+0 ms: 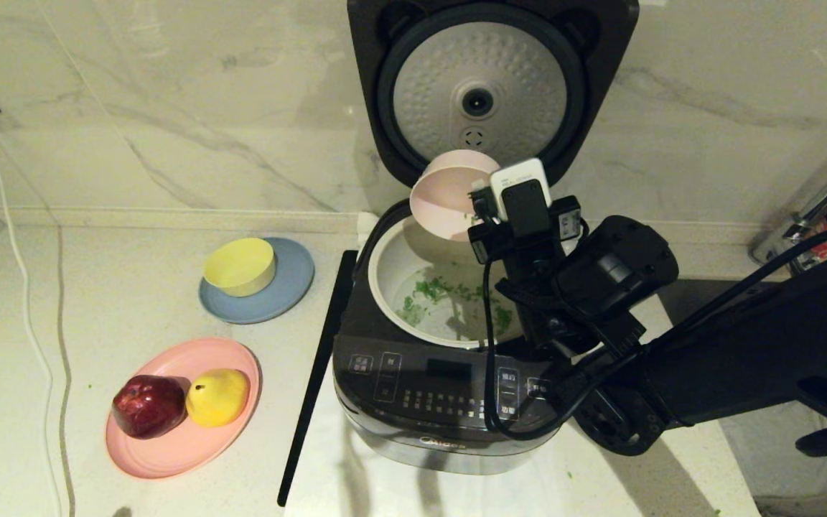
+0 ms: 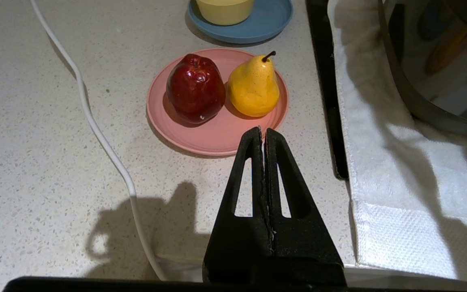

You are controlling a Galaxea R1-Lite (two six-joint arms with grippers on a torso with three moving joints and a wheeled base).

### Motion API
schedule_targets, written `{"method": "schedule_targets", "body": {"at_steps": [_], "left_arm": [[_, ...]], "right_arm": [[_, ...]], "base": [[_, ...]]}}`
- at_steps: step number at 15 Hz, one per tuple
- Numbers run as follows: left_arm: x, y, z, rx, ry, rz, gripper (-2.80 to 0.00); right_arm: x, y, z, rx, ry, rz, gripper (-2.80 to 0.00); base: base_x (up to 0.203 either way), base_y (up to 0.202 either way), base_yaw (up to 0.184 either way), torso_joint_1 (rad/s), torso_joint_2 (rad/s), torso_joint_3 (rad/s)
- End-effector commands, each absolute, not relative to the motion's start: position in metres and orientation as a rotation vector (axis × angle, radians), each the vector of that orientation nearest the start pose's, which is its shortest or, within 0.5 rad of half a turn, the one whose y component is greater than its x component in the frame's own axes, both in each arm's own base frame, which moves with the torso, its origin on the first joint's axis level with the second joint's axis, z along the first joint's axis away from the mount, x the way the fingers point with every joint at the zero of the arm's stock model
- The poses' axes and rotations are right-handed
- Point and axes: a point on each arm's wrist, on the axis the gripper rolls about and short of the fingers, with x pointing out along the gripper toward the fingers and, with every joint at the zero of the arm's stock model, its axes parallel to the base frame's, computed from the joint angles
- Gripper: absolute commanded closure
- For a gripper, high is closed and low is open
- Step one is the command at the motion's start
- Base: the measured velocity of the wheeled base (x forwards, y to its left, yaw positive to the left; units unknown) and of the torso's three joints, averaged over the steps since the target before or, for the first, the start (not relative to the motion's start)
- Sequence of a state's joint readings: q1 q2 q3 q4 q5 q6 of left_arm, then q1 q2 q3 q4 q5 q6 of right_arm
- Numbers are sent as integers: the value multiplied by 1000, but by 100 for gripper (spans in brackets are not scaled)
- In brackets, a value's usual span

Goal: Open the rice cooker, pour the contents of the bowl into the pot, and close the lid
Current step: Pour the water from the bowl into the rice cooker

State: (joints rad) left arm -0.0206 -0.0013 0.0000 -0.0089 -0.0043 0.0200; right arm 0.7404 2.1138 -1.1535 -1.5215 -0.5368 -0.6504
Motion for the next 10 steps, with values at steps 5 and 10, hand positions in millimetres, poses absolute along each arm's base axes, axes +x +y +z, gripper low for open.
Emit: {"method": "schedule_targets", "body": {"at_steps": [5, 10], "left_arm": [[-22, 0, 74, 20, -2, -25, 0], [-22, 0, 74, 20, -2, -26, 0]], "right_arm": [[296, 259, 217, -291, -502, 42, 0], [294, 258, 215, -297, -490, 42, 0]], "base": [[0, 0, 0, 0, 0, 0], [0, 0, 0, 0, 0, 0]]}}
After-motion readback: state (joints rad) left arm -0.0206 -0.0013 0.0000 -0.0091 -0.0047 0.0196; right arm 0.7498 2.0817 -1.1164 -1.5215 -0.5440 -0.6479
